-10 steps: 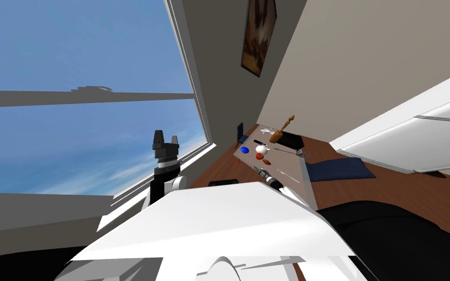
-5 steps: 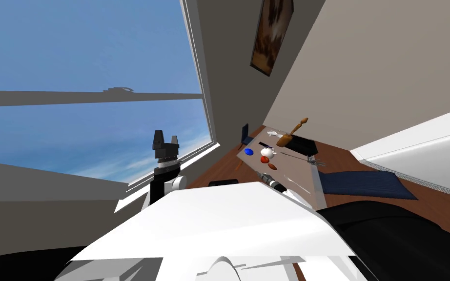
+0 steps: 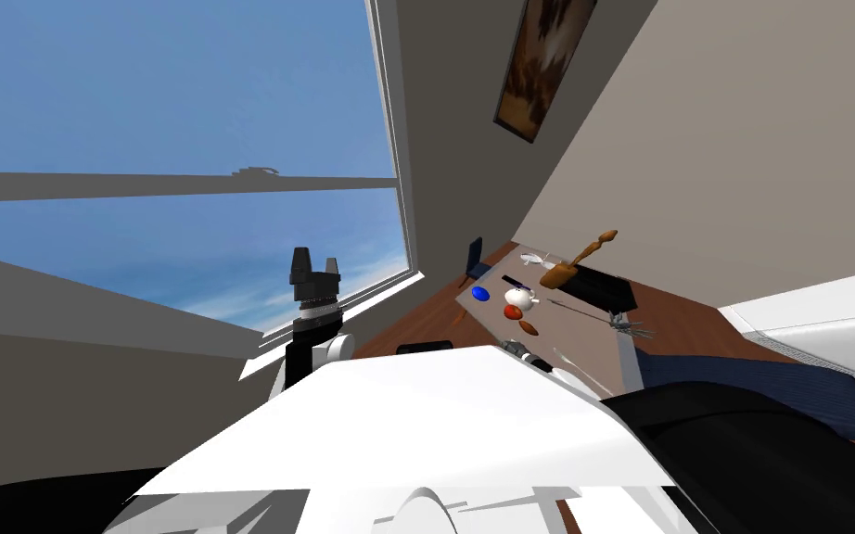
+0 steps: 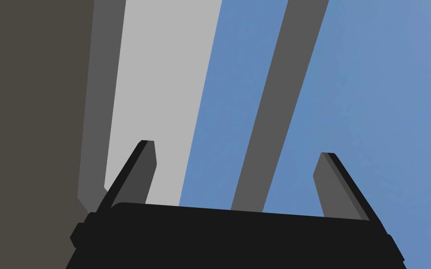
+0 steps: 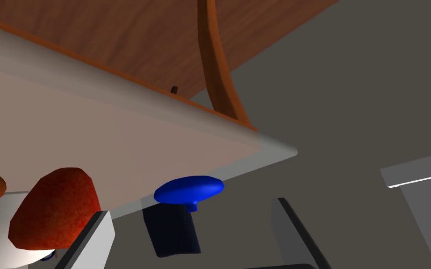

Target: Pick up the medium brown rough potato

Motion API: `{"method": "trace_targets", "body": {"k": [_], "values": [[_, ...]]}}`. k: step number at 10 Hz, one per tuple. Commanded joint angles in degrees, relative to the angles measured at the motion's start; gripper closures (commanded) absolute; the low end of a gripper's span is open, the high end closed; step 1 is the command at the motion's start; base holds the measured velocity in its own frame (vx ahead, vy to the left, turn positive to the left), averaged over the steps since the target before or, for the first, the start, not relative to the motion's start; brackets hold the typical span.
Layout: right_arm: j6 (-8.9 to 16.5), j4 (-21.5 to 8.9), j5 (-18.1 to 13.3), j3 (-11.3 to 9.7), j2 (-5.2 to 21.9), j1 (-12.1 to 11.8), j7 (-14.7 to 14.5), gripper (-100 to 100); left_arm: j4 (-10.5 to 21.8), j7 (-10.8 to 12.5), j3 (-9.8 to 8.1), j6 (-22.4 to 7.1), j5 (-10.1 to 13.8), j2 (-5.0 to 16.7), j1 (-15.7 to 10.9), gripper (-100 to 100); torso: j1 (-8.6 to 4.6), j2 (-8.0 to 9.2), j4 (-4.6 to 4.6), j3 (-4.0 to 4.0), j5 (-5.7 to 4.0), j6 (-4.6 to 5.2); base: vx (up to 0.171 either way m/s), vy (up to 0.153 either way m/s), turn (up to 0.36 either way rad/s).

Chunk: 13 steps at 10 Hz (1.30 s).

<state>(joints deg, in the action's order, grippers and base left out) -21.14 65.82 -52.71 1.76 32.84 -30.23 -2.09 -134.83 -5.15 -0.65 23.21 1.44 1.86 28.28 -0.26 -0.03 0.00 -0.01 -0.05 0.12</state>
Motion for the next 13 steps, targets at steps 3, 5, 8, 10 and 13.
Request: {"method": "trace_targets", "body": {"k": [3,5,8,10,13], "values": [[-0.2,-5.5,-5.9,0.0,2.3,0.6,-0.2,-100,0.0,0.0,0.00,0.0,0.0,0.0,0.0,0,-0.06,-0.05,-0.01,-0.03,-0.01,-0.01,0.034,-0.029,0.222],[-0.3,-9.9,-8.8,0.1,3.5,0.7,-0.2,-100,0.0,0.0,0.00,0.0,0.0,0.0,0.0,0,-0.11,-0.09,-0.02,-0.05,-0.02,0.00,0.044,-0.048,0.175],[-0.3,-13.6,-12.9,0.1,4.6,0.9,-0.2,-100,0.0,0.0,0.00,0.0,0.0,0.0,0.0,0,-0.14,-0.13,-0.02,-0.07,-0.02,-0.06,0.042,-0.050,0.161],[-0.4,-16.5,-15.9,0.2,5.7,1.1,-0.2,-100,0.0,0.0,0.00,0.0,0.0,0.0,0.0,0,-0.19,-0.15,-0.02,-0.08,-0.03,-0.04,0.044,-0.065,0.149],[-0.5,-19.2,-18.6,0.2,6.8,1.3,-0.1,-100,0.0,0.0,-0.01,0.0,0.0,0.0,0.0,0,-0.13,-0.10,-0.02,-0.05,-0.03,0.00,0.028,-0.049,0.092]]}}
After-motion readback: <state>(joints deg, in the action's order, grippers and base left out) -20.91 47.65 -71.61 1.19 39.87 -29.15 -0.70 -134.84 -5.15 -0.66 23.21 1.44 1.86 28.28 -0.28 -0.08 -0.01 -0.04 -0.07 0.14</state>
